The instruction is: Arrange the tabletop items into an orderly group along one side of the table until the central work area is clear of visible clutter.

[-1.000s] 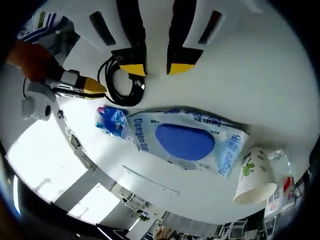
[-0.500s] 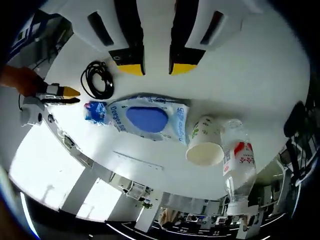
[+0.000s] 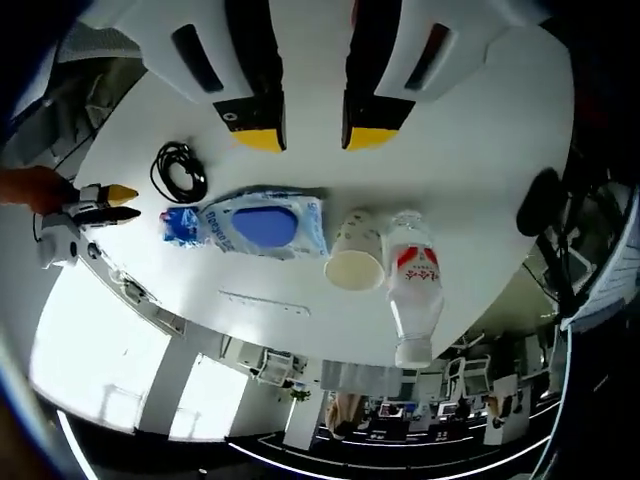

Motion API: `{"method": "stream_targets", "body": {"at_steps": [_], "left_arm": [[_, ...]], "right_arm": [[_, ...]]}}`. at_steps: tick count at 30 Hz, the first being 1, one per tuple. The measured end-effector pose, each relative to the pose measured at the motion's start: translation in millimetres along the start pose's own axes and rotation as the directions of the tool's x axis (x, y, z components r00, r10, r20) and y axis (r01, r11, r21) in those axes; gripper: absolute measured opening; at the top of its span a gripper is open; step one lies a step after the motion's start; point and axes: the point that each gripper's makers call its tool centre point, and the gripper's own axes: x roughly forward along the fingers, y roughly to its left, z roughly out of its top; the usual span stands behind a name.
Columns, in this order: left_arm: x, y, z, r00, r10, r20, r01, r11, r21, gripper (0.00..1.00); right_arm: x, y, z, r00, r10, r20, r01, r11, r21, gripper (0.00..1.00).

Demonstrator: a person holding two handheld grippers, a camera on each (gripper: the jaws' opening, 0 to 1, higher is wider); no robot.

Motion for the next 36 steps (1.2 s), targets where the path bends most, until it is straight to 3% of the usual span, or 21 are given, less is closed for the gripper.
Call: {"method": "stream_targets", "body": {"at_steps": [3, 7, 12, 25, 36], "left_arm": [[-13, 11.2, 0.9, 0.998, 0.056, 0.001, -0.055, 0.995, 0.086, 0.21], [-27, 20.2, 3.1, 0.997, 0.073, 0.032, -0.074, 0.997, 0.016, 0.23], [-35, 23.7, -1.4, 0.995, 0.089, 0.033, -0.089, 0.996, -0.012, 0.23], [-39, 9.4, 8.4, 0.996, 0.071, 0.051, -0.073, 0.997, 0.039, 0.28], [-52, 20.4, 11.2, 0.991, 0.097, 0.089, -0.098, 0.995, 0.007, 0.29]], "right_arm": [[-6, 6, -4.3, 1.000, 0.002, 0.004, -0.002, 1.000, -0.004, 0.37], [-13, 10, -10.6, 1.000, 0.002, 0.004, -0.002, 1.000, -0.013, 0.39], [-20, 11, -14.1, 1.000, -0.011, 0.014, 0.011, 1.000, -0.005, 0.40], [-30, 17, -13.3, 0.999, -0.015, 0.041, 0.014, 1.000, 0.009, 0.43], [-26, 25, -9.5, 0.998, 0.016, 0.057, -0.016, 1.000, 0.008, 0.45]]}}
